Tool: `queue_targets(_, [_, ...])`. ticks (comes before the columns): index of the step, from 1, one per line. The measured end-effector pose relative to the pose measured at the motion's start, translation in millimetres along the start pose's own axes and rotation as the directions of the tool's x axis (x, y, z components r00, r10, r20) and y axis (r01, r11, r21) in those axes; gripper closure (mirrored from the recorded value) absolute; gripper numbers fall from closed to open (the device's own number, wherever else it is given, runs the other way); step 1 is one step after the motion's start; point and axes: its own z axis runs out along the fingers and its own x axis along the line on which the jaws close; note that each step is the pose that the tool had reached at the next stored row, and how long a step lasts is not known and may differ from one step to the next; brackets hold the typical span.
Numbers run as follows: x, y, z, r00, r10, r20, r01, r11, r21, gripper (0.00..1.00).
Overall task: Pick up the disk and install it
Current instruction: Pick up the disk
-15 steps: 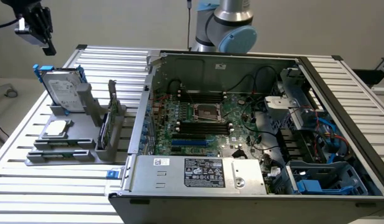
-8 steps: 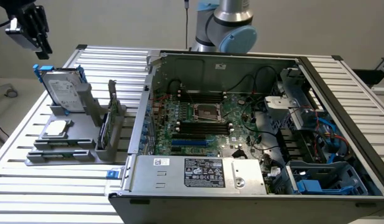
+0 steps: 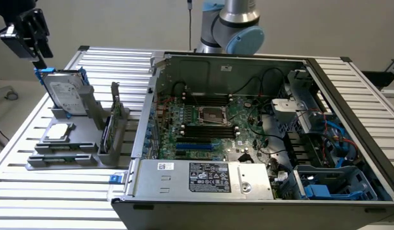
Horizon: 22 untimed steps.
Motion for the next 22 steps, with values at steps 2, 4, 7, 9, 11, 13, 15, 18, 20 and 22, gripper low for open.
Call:
queue_targets(2, [-0.5,1.0,3.7,1.0,0.0,-0.0002,0.0,1.0,0.0017,0.46])
queue_targets(4, [-1.5,2.0,7.3,1.0,0.0,-0.0004,0.0,1.0,0.0028,0.46])
queue_targets(7, [-2.6,3.9,12.7,1.0,0.0,-0.0006,0.0,1.0,0.0039,0.46])
queue_targets(9, [-3.4,4.9,16.5,1.0,0.0,-0.0007,0.0,1.0,0.0045,0.46])
queue_targets(11, [-4.3,5.2,20.1,1.0,0.0,-0.0007,0.0,1.0,0.005,0.46])
queue_targets(13, [-5.1,5.2,23.6,1.0,0.0,-0.0008,0.0,1.0,0.0051,0.46])
queue_targets(15, [-5.8,5.5,27.3,1.0,0.0,-0.0008,0.0,1.0,0.0053,0.46])
queue_targets(18, [-6.7,6.2,32.8,1.0,0.001,-0.0009,-0.001,1.0,0.0053,0.46])
queue_targets(20, [-7.3,6.7,36.4,1.0,0.001,-0.0009,-0.001,1.0,0.0053,0.46])
queue_targets(22, [-7.8,7.0,40.1,1.0,0.002,-0.0008,-0.002,1.0,0.0053,0.46])
